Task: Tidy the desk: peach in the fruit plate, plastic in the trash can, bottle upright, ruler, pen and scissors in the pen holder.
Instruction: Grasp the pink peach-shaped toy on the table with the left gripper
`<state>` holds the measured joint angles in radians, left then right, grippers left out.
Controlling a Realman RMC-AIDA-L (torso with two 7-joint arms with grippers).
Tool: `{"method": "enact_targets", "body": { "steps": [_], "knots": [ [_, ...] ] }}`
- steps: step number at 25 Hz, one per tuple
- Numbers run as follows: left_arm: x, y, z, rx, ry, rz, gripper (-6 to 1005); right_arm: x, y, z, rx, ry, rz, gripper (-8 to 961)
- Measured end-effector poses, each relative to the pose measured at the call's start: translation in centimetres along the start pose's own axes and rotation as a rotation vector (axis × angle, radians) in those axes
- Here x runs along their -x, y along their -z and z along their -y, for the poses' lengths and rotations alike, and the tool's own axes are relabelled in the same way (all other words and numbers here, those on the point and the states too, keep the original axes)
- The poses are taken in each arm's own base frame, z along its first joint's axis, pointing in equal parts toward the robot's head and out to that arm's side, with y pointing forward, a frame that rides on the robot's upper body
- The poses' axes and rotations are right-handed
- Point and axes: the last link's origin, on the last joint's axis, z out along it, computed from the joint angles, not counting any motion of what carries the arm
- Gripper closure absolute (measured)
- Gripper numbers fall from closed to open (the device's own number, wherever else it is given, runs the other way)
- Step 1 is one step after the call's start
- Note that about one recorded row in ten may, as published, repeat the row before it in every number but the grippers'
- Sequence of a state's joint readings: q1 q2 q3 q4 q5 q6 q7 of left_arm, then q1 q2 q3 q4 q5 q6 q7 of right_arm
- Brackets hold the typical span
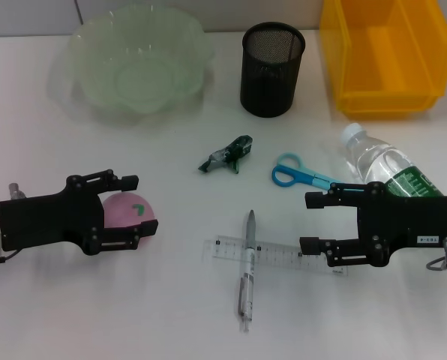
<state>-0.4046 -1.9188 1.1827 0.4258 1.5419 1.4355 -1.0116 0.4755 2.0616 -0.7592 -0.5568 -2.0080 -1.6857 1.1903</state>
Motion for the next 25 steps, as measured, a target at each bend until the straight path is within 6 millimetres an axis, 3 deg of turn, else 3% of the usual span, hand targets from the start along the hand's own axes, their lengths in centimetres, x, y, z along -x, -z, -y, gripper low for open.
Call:
{"method": "enact_targets", "body": {
  "steps": [25],
  "knots": [
    [1.2,-0.4,1.0,-0.06,-0.031,0.127,181,-0.2,-0.1,0.2,-0.016,0.0,-0.013,187]
  ]
}}
